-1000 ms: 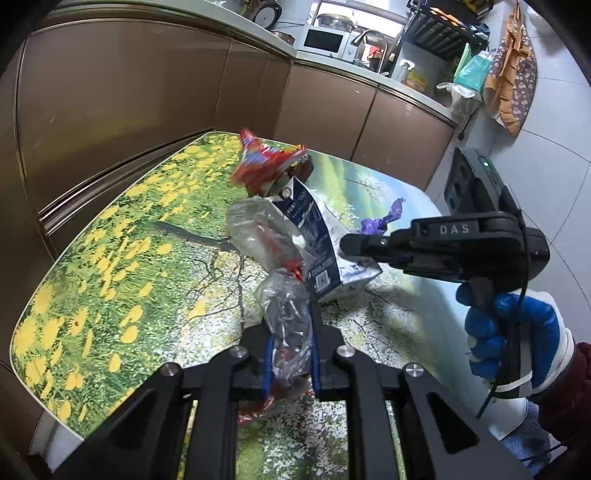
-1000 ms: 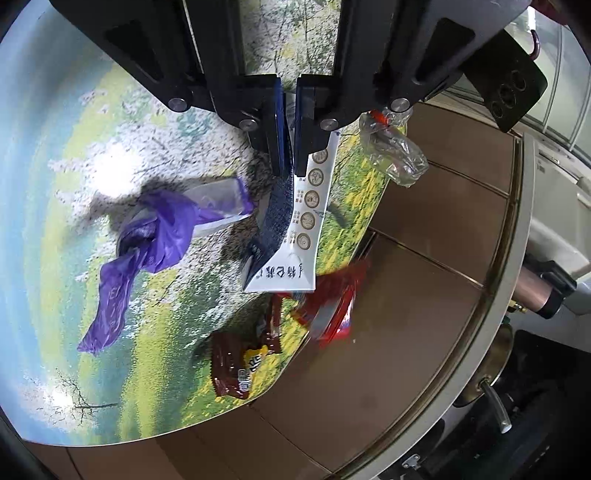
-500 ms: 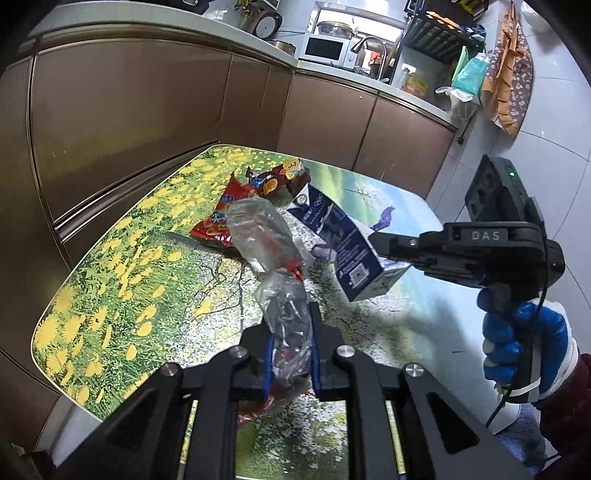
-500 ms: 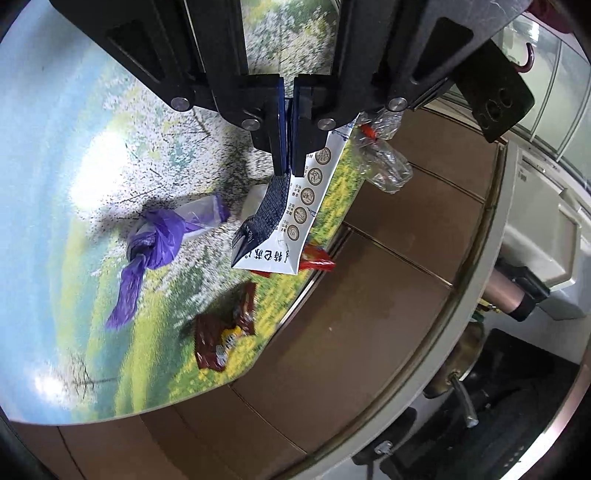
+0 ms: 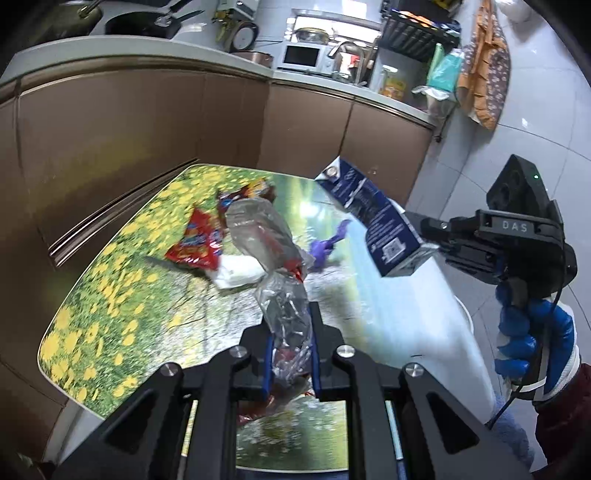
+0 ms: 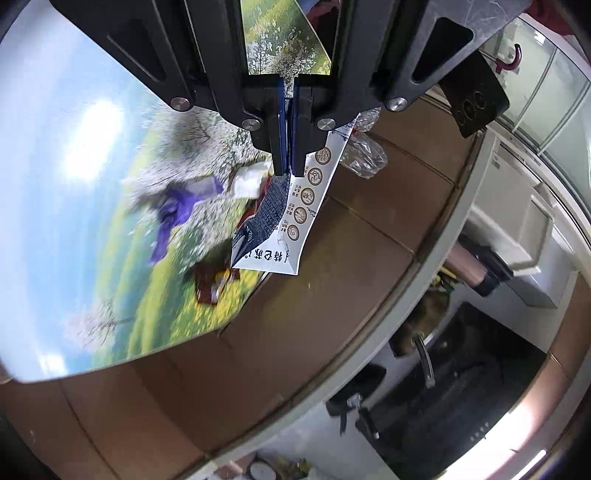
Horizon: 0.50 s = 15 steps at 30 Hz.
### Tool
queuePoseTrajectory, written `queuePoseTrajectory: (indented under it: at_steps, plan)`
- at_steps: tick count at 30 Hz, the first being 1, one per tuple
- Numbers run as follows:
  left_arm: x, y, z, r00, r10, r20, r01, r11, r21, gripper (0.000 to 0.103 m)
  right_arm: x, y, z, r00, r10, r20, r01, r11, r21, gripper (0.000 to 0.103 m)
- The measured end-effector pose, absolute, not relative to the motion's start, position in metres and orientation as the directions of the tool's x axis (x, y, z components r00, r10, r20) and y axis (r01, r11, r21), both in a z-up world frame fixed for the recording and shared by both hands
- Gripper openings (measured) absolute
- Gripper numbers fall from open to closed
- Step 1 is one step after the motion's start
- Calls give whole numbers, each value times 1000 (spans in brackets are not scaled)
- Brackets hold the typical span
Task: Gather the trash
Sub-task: 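Carry bag and carton over the white bin and open both tools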
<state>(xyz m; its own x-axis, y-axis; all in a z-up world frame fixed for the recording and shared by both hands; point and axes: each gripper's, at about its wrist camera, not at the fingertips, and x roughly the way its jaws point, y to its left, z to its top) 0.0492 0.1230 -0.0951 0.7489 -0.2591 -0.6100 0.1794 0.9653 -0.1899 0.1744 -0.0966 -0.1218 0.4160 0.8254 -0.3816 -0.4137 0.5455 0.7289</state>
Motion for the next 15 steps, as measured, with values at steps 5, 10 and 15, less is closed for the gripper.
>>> queuePoseTrajectory:
  at_steps: [5, 10, 15]
  plan:
    - [60, 85, -81, 732, -322, -600, 264, 947, -185, 14, 159, -142, -101, 507, 792, -340, -394, 563, 726, 3]
    - [81, 22, -65, 697, -413, -586, 395, 903, -167, 14, 135, -213, -89, 641, 693, -329, -321, 631, 706, 3]
    - [110, -63, -55, 620, -522, -586, 545, 824, -157, 14, 109, -289, -87, 780, 500, -377, -167, 746, 644, 3]
